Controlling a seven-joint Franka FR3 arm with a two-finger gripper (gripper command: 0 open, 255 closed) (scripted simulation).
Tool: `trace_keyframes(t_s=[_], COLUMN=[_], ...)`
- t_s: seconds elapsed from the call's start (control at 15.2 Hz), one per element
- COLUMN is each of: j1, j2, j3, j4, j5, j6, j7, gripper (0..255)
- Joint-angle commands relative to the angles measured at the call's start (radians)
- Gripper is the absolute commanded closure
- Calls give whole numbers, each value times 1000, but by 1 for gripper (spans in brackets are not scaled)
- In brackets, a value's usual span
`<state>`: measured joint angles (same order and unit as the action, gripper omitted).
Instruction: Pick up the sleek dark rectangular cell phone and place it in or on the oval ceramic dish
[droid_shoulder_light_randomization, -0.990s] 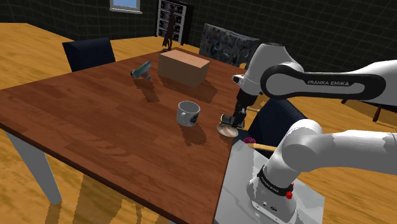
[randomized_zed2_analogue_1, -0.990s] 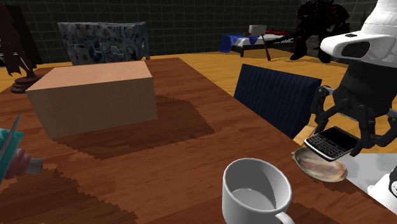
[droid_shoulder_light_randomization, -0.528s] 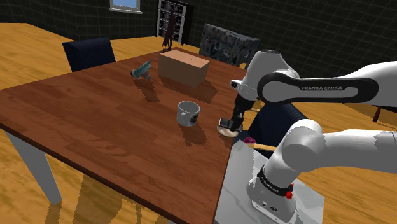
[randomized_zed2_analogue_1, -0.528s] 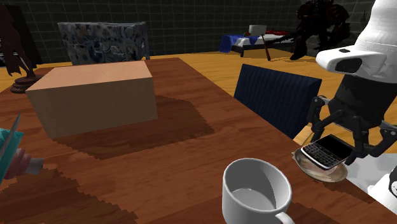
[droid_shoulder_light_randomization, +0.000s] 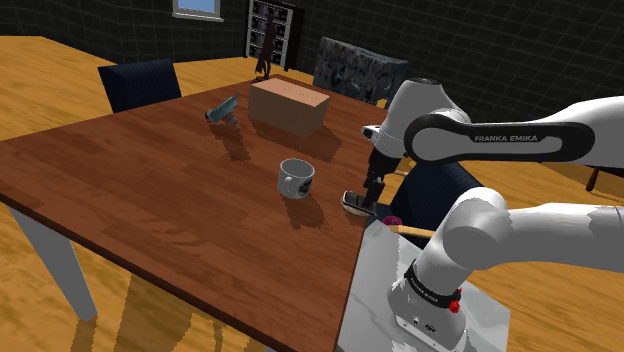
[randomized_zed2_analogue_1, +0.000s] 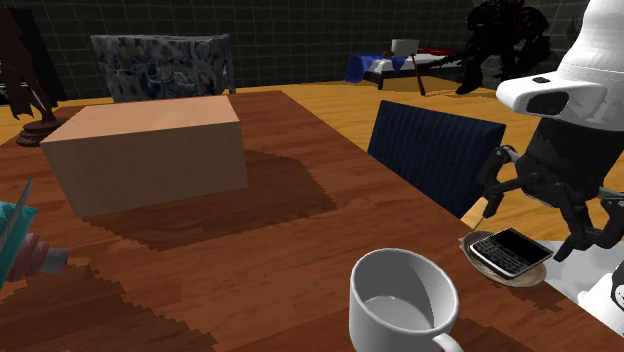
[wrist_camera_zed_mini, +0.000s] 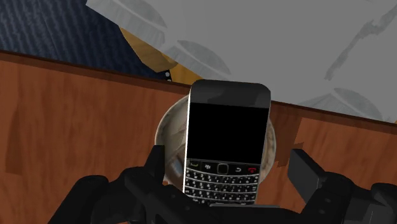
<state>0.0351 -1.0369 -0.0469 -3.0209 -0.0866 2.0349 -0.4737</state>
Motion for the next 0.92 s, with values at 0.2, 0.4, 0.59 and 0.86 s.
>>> trace_keyframes(t_s=[0.2, 0.4, 0.59, 0.86], j1=[5, 8, 8, 8], j2=[-29, -45, -45, -45], j3=[5, 10, 11, 11], j4=[56, 110, 110, 110], j5=[7, 13, 13, 13], j6=[-86, -155, -155, -155], j7=[0, -1, -1, -1], gripper=[0, 0, 0, 0])
